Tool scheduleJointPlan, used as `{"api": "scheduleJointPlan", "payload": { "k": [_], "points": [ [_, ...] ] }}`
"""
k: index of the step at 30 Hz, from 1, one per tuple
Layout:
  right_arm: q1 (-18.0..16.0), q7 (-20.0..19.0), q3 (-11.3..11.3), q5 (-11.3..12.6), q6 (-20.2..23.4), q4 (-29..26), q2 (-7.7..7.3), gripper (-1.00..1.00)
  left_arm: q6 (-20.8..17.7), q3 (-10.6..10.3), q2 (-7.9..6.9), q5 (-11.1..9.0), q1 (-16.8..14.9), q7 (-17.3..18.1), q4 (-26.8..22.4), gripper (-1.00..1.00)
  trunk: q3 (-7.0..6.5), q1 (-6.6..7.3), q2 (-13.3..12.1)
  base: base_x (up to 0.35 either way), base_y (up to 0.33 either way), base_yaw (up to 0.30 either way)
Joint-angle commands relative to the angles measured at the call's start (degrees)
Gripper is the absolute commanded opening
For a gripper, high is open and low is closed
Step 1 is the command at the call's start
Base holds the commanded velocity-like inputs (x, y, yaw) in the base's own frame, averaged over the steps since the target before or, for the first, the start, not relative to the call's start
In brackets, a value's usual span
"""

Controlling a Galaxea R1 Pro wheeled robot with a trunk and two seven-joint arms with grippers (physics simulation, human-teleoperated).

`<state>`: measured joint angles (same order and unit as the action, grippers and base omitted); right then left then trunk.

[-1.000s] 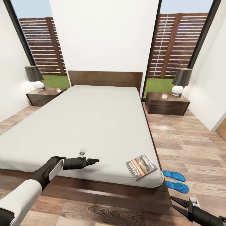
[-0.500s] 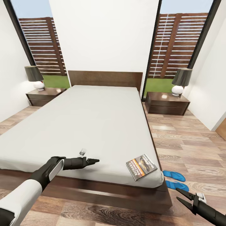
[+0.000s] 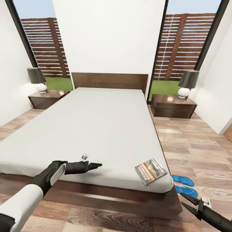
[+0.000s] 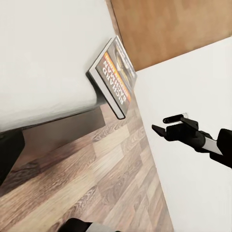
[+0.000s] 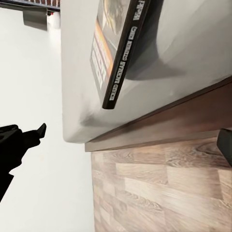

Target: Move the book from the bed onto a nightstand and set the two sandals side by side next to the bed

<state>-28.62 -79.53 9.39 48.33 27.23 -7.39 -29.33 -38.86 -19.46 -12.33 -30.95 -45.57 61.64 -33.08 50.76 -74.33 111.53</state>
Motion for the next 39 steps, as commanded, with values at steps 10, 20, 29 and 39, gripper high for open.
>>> {"api": "scheduleJointPlan", "payload": {
  "k": [10,20,29,39],
  "points": [
    [0.0,8.5,0.2,0.7,0.0,-2.5,0.06,1.0,-0.4,-0.2,1.72,-0.6,0.0,0.1,3.9,1.0,0.05,0.01,0.0,0.0,0.004,0.0],
    [0.0,8.9,0.2,0.8,0.0,-4.2,0.05,1.0,-0.3,-0.2,3.08,-0.6,0.0,0.0,5.0,1.0,0.05,0.01,0.0,0.0,0.0,0.0],
    [0.0,10.4,-0.1,0.7,-0.1,-7.9,1.47,1.0,-0.3,-0.2,3.1,-0.7,0.0,0.0,5.0,1.0,0.05,0.01,0.0,0.0,0.0,0.0],
    [0.0,16.1,-1.3,1.0,-0.2,-10.2,2.72,1.0,-0.3,-0.2,3.1,-0.7,0.0,0.0,5.0,1.0,0.05,0.01,0.0,0.0,0.0,0.0]
  ]
}}
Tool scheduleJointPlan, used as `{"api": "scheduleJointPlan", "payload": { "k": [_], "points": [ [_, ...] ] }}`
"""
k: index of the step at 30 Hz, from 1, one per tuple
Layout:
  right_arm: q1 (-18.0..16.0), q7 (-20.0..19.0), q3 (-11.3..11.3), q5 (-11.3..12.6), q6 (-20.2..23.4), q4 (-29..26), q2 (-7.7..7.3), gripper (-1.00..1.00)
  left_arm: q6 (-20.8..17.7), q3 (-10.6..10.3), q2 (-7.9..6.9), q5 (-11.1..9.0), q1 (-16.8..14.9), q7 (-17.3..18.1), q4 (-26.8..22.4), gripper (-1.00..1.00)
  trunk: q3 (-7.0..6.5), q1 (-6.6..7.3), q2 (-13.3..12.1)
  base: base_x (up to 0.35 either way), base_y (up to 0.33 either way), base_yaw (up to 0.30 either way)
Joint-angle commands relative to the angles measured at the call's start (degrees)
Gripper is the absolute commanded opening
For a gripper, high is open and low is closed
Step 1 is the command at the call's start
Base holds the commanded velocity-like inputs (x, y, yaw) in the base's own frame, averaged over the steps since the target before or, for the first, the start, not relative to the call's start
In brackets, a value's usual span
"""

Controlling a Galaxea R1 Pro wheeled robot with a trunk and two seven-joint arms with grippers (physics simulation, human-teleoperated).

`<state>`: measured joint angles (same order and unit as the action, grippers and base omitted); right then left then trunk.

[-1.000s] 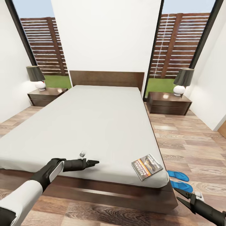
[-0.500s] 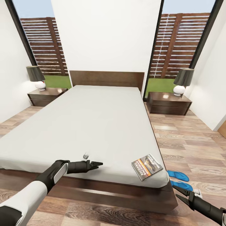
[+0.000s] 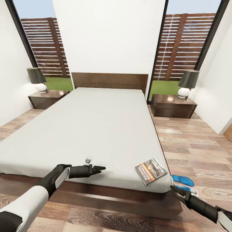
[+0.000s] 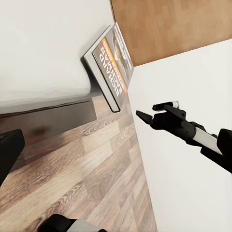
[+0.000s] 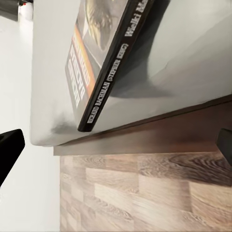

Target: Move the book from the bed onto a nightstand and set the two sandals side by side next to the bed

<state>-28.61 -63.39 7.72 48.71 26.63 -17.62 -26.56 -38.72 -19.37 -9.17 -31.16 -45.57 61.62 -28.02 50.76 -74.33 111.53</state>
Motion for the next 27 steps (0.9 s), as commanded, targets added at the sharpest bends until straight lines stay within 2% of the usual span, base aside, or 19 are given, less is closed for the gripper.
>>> {"api": "scheduleJointPlan", "payload": {
  "k": [1,5,12,27],
  "points": [
    [0.0,0.0,0.1,0.6,0.4,-0.2,-0.02,1.0,-0.4,-0.3,-0.06,-0.5,0.0,0.0,0.0,1.0,0.05,0.01,0.0,0.0,0.0,0.0],
    [0.0,0.0,-0.9,0.6,0.4,-0.5,0.01,1.0,-0.5,-0.3,-0.06,-0.4,0.0,0.0,0.0,1.0,0.05,0.01,0.0,0.0,0.001,0.0],
    [0.0,0.1,-1.0,0.6,0.4,-0.5,0.08,1.0,-0.5,-0.4,-0.02,-0.5,0.0,0.0,0.0,1.0,0.05,0.01,0.0,0.0,0.148,0.0],
    [0.0,0.0,-1.0,0.6,-0.8,-0.5,0.09,1.0,-0.5,-0.4,0.02,-0.4,0.0,0.0,0.0,1.0,0.05,0.01,0.0,0.0,0.008,0.0]
  ]
}}
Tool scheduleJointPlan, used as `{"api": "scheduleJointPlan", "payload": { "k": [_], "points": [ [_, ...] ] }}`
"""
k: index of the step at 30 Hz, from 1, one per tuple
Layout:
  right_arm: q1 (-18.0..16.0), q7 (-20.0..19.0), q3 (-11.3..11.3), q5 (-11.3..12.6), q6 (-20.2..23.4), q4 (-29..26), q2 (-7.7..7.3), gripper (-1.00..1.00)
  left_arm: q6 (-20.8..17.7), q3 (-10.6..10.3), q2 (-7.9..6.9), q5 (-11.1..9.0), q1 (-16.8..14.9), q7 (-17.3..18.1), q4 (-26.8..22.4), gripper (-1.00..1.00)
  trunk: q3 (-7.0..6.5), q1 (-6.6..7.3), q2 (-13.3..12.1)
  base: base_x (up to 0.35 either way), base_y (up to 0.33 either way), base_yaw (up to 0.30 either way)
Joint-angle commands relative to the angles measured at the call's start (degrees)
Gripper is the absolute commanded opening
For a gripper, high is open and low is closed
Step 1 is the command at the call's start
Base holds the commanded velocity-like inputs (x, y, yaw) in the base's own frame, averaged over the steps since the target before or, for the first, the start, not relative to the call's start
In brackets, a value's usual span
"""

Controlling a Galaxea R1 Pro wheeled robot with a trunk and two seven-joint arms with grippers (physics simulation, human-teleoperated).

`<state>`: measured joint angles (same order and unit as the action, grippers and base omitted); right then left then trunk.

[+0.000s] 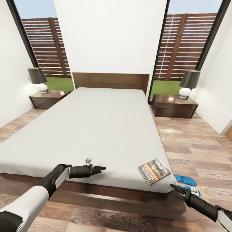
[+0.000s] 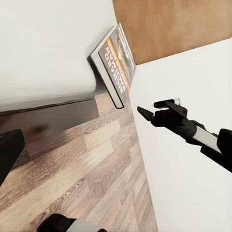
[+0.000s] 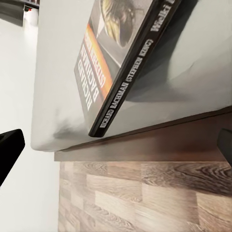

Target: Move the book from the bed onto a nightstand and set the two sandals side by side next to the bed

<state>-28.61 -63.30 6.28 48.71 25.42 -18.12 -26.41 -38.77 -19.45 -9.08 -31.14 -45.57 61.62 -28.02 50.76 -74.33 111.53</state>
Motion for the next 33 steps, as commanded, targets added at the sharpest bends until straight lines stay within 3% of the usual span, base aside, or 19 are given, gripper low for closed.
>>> {"api": "scheduleJointPlan", "payload": {
  "k": [1,10,17,26,33],
  "points": [
    [0.0,0.0,0.4,0.6,0.4,0.0,-0.05,1.0,-0.4,-0.3,-0.06,-0.5,0.0,0.0,0.0,1.0,0.05,0.01,0.0,0.0,0.0,0.0],
    [0.0,0.0,0.1,0.8,0.4,0.2,0.39,1.0,-0.4,-0.3,-0.06,-0.4,0.0,0.0,-0.1,1.0,0.05,0.01,0.0,0.0,0.0,0.0],
    [0.0,0.0,-2.0,6.1,0.9,0.8,0.9,1.0,-0.4,-0.3,-0.06,-0.4,0.0,0.1,-0.1,1.0,0.05,0.01,0.0,0.0,0.0,0.0],
    [0.0,-0.3,-2.2,6.8,1.6,0.8,0.92,1.0,-0.4,-0.3,-0.06,-0.4,0.0,0.2,0.0,1.0,0.05,0.01,0.0,0.0,0.0,0.0],
    [0.0,-0.3,-2.2,6.9,6.4,1.1,0.97,1.0,-0.4,-0.3,-0.06,-0.5,0.0,0.2,0.0,1.0,0.05,0.01,0.0,0.0,0.0,0.0]
  ]
}}
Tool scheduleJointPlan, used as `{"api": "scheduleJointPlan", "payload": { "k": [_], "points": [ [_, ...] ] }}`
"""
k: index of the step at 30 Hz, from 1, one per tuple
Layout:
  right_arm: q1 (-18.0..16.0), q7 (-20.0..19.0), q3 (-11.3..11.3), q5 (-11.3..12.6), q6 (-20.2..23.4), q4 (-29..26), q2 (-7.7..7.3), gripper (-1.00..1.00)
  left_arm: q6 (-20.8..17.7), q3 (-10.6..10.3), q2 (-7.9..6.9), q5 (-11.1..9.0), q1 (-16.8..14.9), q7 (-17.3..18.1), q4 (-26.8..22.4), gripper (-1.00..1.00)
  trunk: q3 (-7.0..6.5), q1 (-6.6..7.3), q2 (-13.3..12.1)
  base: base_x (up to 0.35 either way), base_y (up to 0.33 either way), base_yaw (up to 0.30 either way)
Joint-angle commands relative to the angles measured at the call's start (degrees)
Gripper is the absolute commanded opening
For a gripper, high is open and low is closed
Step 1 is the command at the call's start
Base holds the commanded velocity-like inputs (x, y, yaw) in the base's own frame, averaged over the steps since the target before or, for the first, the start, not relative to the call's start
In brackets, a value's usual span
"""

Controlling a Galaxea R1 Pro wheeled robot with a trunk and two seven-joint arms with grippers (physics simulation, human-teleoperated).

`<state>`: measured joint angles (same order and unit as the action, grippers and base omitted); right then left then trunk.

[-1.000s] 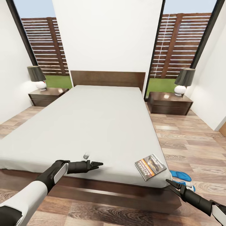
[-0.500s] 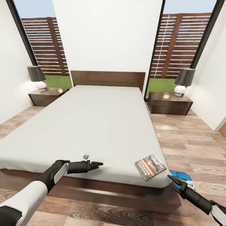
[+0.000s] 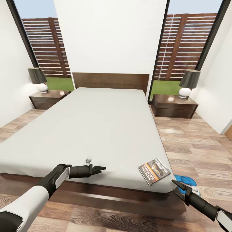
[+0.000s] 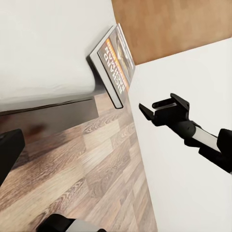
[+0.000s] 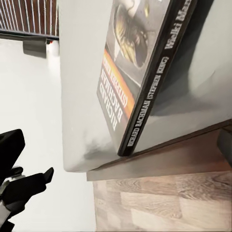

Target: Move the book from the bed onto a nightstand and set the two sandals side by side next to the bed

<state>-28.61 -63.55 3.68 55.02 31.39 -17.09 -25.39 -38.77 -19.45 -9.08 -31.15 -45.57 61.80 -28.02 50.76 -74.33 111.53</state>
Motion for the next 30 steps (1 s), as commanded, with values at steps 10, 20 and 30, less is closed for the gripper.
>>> {"api": "scheduleJointPlan", "payload": {
  "k": [10,20,30],
  "points": [
    [0.0,-0.1,0.4,0.6,1.2,0.0,0.07,1.0,-0.4,-0.3,-0.06,-0.5,0.0,0.0,0.0,1.0,0.05,0.01,0.0,0.0,0.0,0.0],
    [0.0,-0.1,0.4,0.5,1.2,-0.1,0.07,1.0,-0.4,-0.3,-0.06,-0.5,0.0,-0.1,0.0,1.0,0.05,0.01,0.0,0.03,0.118,0.0],
    [0.0,-0.1,0.4,0.5,1.2,-0.1,0.07,1.0,-0.4,-0.3,-0.07,-0.5,0.0,-0.1,0.0,1.0,0.05,0.01,0.0,0.035,0.086,0.0]
  ]
}}
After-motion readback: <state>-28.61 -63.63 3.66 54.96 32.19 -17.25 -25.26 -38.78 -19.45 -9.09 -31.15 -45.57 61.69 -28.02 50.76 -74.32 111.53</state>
